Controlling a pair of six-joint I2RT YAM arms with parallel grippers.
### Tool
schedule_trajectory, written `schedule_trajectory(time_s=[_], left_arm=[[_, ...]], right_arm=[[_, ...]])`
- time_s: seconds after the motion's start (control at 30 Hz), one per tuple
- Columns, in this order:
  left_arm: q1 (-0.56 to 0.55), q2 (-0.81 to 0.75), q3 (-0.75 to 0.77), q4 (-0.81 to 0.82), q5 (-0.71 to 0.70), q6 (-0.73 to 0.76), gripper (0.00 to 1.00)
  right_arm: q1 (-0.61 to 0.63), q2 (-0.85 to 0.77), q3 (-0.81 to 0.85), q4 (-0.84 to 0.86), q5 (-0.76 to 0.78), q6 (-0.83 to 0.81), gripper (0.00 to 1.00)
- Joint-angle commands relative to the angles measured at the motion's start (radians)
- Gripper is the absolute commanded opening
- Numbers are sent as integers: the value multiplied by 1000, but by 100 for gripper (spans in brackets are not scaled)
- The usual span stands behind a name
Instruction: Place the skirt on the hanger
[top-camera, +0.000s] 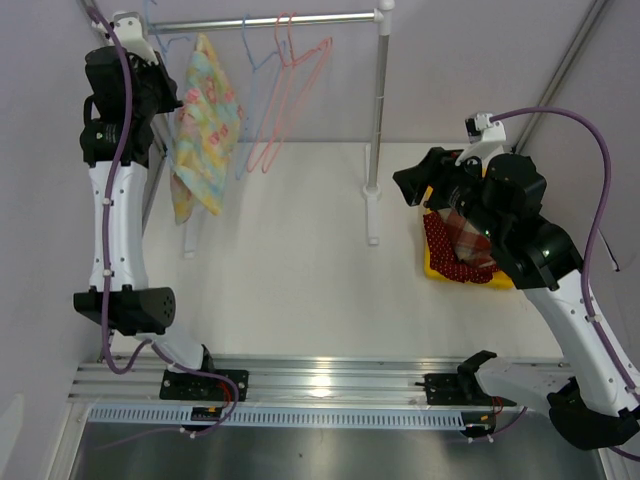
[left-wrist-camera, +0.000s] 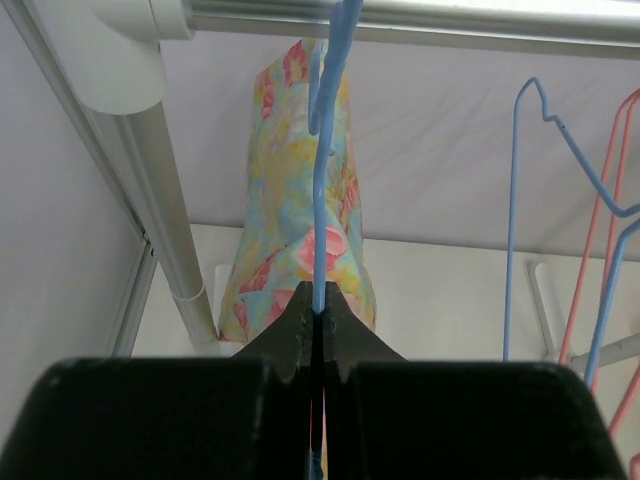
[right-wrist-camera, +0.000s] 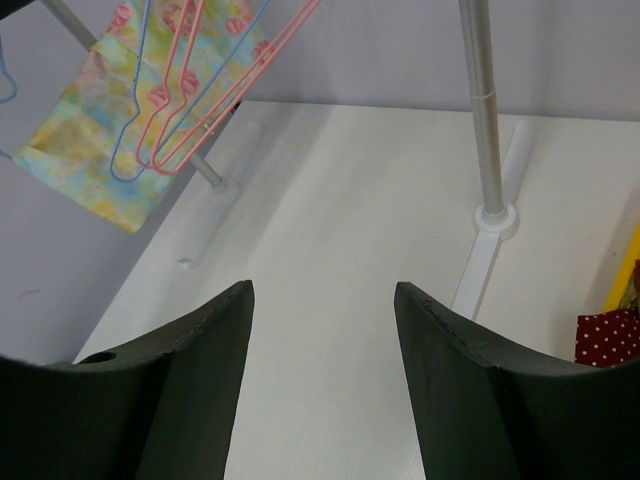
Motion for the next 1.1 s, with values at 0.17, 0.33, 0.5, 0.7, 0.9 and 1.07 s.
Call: schedule_trajectory(time_s=[0.17, 0.33, 0.5, 0.7, 0.9, 1.07], left_arm=[[29, 27, 1, 49, -15, -22, 0], [54, 23, -55, 64, -15, -44, 0], [71, 22, -62, 67, 2, -56, 0], [81, 28, -57, 52, 19, -73, 0], [81, 4, -62, 37, 10, -85, 27], [81, -46, -54, 27, 13, -88, 50]], right_arm=[[-19, -13, -14, 38, -13, -24, 65], [-21, -17, -37, 36, -41, -19, 65], [-24, -17, -57, 36, -32, -15, 65], [-25, -14, -74, 27, -27, -12, 65], [-27, -17, -88, 15, 4, -5, 65], [-30, -23, -108, 1, 19, 7, 66]])
